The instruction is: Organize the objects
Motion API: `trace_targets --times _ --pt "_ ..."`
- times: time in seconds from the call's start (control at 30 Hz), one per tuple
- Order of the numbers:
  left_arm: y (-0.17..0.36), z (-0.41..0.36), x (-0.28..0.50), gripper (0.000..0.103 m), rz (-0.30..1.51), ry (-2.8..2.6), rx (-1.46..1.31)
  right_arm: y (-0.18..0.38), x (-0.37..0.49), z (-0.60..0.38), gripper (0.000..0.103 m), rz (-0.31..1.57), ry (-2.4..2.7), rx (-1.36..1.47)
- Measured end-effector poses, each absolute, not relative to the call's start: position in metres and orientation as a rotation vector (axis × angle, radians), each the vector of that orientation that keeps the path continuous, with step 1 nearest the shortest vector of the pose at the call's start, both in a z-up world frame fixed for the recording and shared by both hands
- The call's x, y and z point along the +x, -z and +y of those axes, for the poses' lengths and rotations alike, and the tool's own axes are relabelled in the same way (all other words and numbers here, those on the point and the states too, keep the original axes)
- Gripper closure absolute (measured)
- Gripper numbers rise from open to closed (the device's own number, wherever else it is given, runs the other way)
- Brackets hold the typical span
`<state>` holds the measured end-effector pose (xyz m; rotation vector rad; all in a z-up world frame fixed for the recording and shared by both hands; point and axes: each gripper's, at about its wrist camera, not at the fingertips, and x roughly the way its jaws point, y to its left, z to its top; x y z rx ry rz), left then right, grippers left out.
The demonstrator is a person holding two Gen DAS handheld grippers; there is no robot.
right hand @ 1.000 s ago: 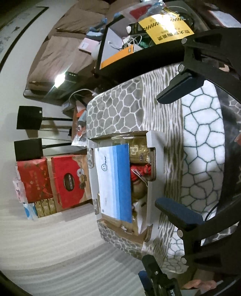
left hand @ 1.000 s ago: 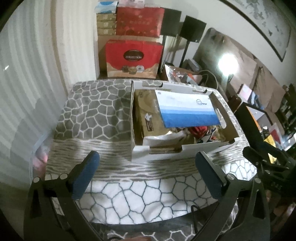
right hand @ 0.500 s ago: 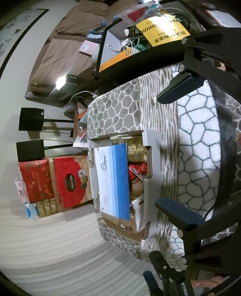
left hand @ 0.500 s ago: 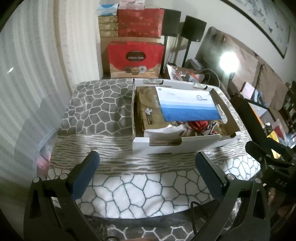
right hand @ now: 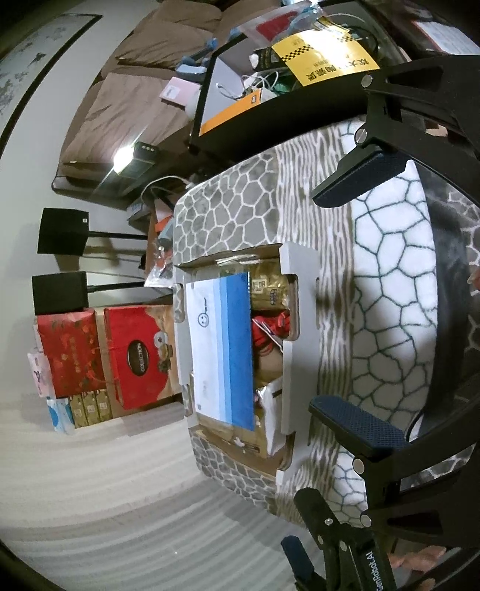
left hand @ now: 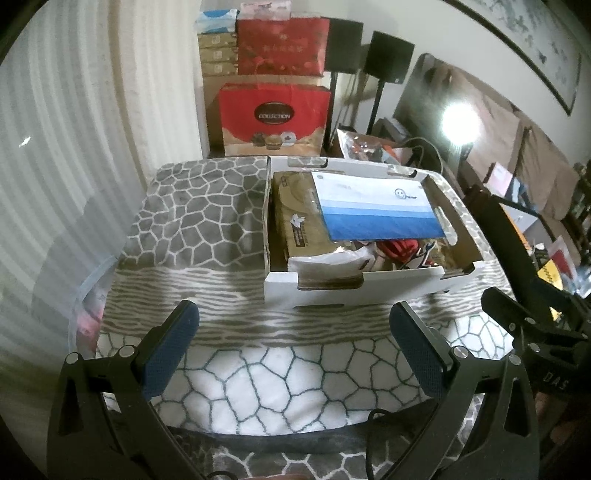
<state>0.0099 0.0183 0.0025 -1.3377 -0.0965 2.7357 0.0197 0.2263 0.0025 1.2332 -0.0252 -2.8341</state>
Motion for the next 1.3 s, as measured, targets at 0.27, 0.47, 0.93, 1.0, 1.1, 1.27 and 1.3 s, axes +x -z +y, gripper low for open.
trace_targets --times 0.27,0.47,0.93,1.0,1.1,1.27,1.3 --pt "-0.0004 0.0146 0.0068 0.0 -0.109 -2.74 -1.347 -0.0016 0.0199 0.2223 0.001 -0.011 2.828 1.234" --pt "0.0011 0.0154 0.0064 0.0 -0.099 -2.739 -1.352 -0.0014 0.0199 0.2221 0.001 -0.012 2.829 1.234" --pt "0.0016 0.0143 0.0065 0.0 -0.093 -2.744 -1.354 0.0007 0.0204 0.2221 0.001 -0.016 2.83 1.24" --pt "0.0015 0.0139 0.0063 0.0 -0.093 -2.744 -1.354 0.0005 0.02 0.2225 0.001 -0.015 2.831 1.24" --pt "0.0015 0.014 0.0063 0.0 -0.092 -2.744 -1.354 0.0004 0.0198 0.2225 0.001 -0.015 2.831 1.24" --pt "0.0015 0.014 0.0062 0.0 -0.092 -2.744 -1.354 0.0003 0.0198 0.2226 0.001 -0.016 2.831 1.24" --pt "0.0014 0.014 0.0062 0.0 -0.094 -2.744 -1.354 0.0003 0.0198 0.2226 0.001 -0.015 2.831 1.241"
